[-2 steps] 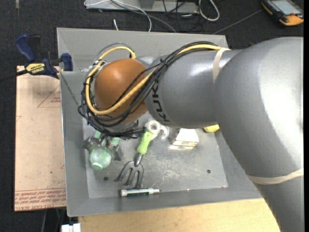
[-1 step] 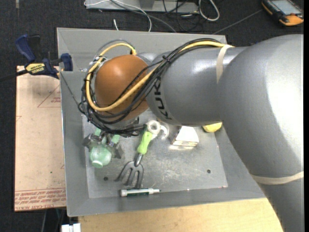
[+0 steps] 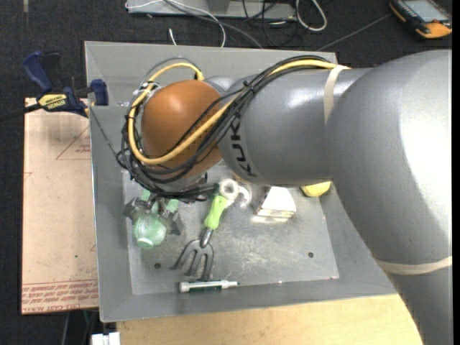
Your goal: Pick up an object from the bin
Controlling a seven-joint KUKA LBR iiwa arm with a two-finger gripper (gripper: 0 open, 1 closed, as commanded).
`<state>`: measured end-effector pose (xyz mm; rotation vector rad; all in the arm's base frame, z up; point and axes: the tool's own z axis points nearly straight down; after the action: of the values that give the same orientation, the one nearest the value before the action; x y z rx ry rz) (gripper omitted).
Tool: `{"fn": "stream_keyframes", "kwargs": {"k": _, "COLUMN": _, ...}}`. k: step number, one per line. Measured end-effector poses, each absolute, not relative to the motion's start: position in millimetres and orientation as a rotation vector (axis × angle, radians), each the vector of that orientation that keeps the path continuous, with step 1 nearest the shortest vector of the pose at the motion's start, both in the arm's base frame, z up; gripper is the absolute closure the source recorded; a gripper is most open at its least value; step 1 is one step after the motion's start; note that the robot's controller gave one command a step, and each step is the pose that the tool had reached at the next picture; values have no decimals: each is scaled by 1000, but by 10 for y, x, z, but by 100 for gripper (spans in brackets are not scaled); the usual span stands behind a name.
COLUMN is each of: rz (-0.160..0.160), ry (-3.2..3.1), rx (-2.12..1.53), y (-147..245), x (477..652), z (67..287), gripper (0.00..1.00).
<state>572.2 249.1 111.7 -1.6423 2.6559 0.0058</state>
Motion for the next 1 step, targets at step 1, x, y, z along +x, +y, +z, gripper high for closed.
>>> {"fn": "stream_keyframes", "kwargs": {"k": 1, "rz": 7, "ry": 2657, "rx": -1640, "y": 2494, "x": 5720, "z": 1215, "gripper": 100}}
